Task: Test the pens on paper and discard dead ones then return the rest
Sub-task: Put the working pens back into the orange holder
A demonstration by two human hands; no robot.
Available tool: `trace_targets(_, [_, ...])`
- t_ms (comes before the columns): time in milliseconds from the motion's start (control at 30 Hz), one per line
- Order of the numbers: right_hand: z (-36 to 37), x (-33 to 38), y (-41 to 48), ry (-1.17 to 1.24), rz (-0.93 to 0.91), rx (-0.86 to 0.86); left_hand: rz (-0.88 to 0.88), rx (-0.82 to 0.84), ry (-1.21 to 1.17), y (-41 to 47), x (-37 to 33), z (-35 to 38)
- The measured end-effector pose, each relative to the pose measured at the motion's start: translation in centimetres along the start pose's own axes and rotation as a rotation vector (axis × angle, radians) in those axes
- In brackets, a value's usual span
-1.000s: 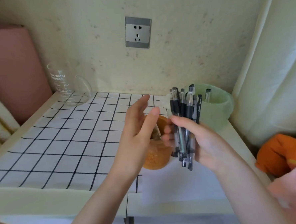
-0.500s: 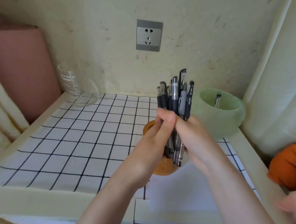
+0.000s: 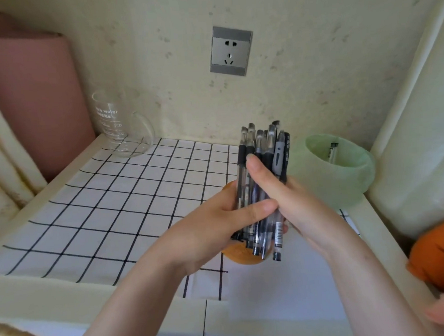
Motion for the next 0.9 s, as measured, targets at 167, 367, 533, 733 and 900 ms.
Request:
trace_targets(167, [0.7,-0.8,0.1,0.056,0.018,0.098,0.037,-0.062,-0.1,0.1,0.0,0.1])
trace_targets(367, [1.0,-0.1,0.1,0.059,-0.034,0.1,0.061,-0.136,-0.072,0.2,0.2,-0.5])
trace_targets(533, [0.1,1.0,0.4,-0.086,-0.155,-0.008,0.09,-0.097,-0.053,0.1,-0.4,-0.6])
trace_targets(733, [-0.5,0.4,0.7,-0.004,-0.143,-0.039,0.122,-0.128,-0.046,0.1,-0.7,-1.0])
trace_targets(900, [-2.7,1.6,0.4,0.13,-0.294,-0.145,0.17,-0.207,0.015,0.0,-1.2,-2.3])
Point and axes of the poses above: each hand's wrist, its own y-axis towards the middle knuckle, its own z-axis out of the palm, x = y × z, the point moved 10 cm from there along y, towards the middle knuckle, and after that the axes turned 3 degrees about -y, right-handed, at the moved point
